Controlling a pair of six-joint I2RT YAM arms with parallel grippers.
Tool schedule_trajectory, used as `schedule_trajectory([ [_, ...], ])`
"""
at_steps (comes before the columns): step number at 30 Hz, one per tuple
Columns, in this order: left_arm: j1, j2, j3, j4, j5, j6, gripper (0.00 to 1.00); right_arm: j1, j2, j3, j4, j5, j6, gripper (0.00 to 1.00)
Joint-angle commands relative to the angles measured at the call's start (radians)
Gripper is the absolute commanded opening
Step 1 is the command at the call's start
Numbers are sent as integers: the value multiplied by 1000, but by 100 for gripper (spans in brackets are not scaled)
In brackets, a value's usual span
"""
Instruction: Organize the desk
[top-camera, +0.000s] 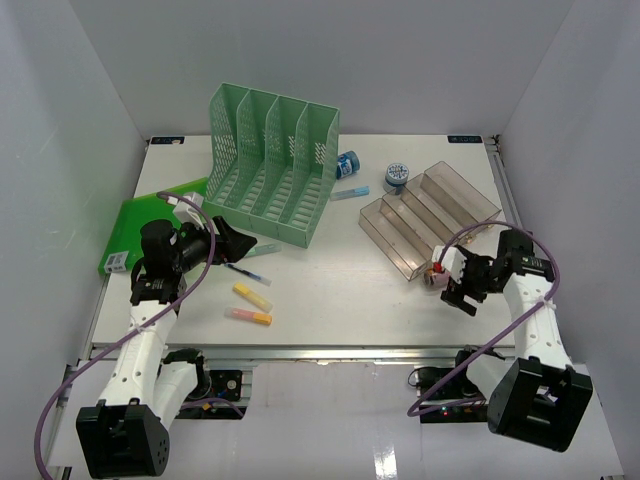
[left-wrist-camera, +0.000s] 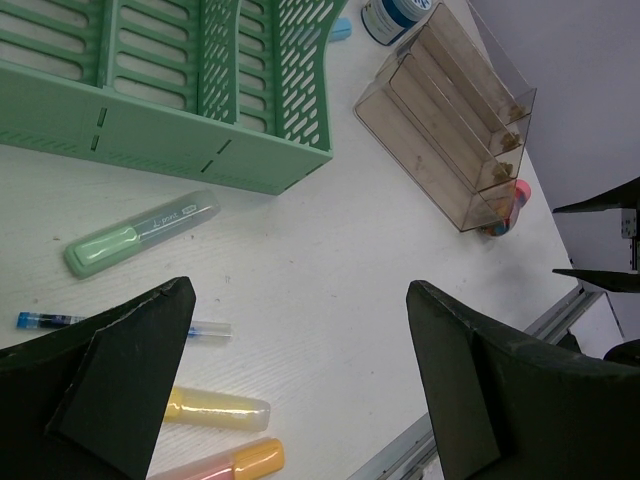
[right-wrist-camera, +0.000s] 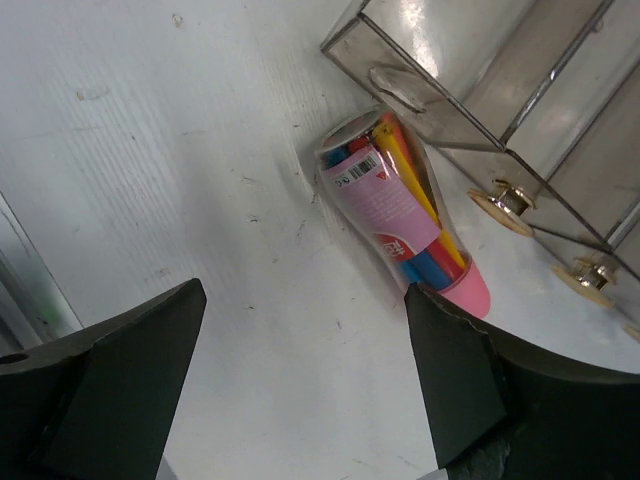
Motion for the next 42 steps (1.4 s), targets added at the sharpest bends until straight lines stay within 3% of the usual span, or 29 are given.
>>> schedule_trajectory([
  [1, 2, -11, 19, 14, 17, -1, 98, 2, -3, 15, -18, 22, -440, 93],
  [11, 0, -9, 19, 14, 17, 0, 98, 26, 192, 71, 6, 15, -577, 88],
  [25, 2, 2, 21, 15, 17, 0, 98, 124, 337, 20, 236, 60, -500, 86],
  [31, 0, 4, 19, 14, 13, 2, 98, 163, 393, 12, 251, 119, -479, 78],
  [38, 2, 5, 21, 12, 14, 2, 98, 165, 387, -36, 245, 214, -496, 60],
  [42, 0, 5, 21, 13, 14, 2, 98, 165, 384, -20, 189, 226, -492, 27],
])
